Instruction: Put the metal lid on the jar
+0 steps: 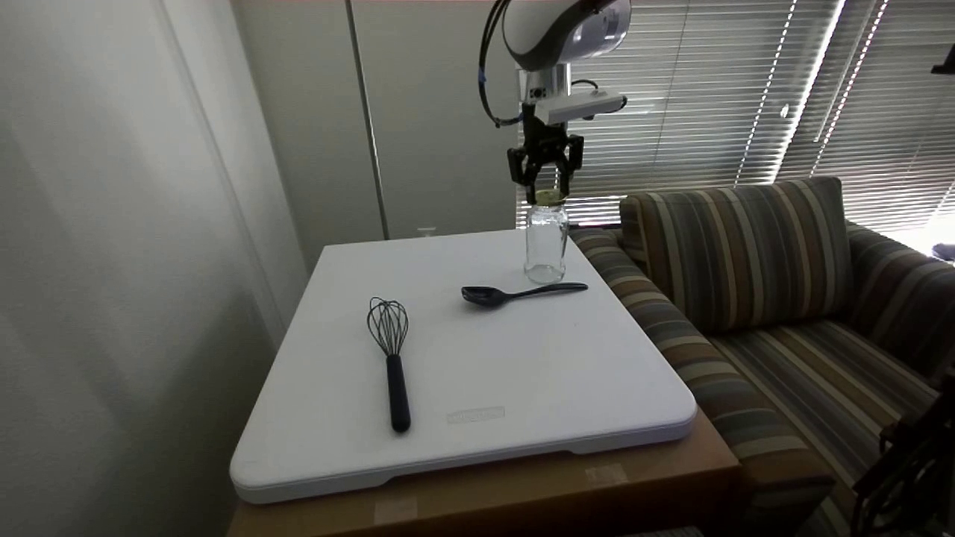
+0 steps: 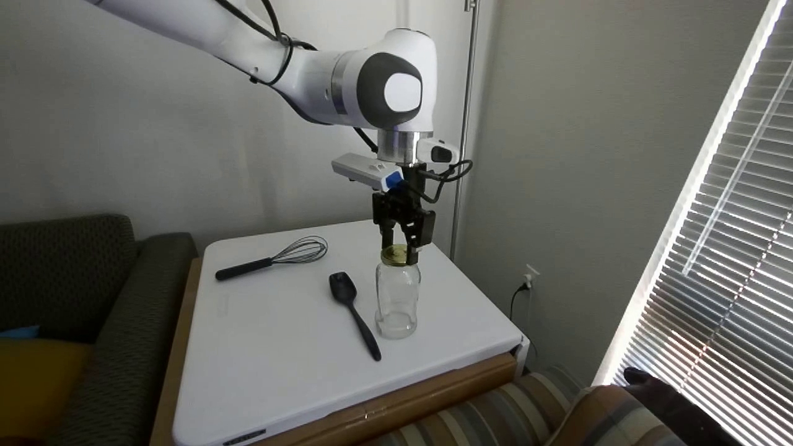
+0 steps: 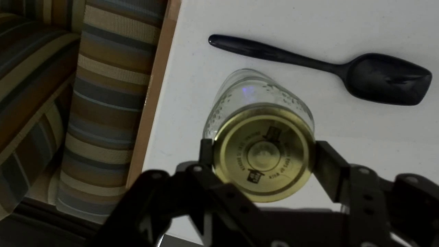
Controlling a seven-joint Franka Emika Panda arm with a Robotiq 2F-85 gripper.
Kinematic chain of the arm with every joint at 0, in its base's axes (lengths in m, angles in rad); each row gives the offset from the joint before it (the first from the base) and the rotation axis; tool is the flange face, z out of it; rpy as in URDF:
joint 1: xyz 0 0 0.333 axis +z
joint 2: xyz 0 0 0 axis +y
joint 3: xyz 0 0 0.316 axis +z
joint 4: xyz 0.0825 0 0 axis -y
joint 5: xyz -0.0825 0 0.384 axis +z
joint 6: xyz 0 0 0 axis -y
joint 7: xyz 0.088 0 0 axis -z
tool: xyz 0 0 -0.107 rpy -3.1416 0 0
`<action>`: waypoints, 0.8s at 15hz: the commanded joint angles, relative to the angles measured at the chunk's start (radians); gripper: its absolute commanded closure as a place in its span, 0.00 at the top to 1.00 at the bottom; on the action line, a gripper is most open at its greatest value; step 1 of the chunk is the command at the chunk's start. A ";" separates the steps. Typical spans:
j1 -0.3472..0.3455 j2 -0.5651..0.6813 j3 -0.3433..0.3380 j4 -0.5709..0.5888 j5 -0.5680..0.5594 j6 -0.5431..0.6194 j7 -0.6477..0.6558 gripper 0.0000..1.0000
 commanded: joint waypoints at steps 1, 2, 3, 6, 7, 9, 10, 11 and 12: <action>-0.008 0.011 0.012 0.008 0.010 -0.013 0.010 0.95; -0.003 0.009 0.008 0.007 0.006 -0.013 0.016 0.98; 0.003 0.004 0.005 0.005 0.001 -0.011 0.021 1.00; 0.019 -0.017 -0.005 0.002 -0.014 -0.009 0.039 1.00; 0.025 -0.032 -0.008 -0.005 -0.020 -0.006 0.044 1.00; 0.040 -0.052 -0.016 0.001 -0.037 -0.009 0.056 1.00; 0.047 -0.062 -0.022 0.005 -0.047 -0.014 0.064 1.00; 0.059 -0.074 -0.033 0.007 -0.064 -0.023 0.080 1.00; 0.068 -0.084 -0.042 0.012 -0.083 -0.029 0.096 1.00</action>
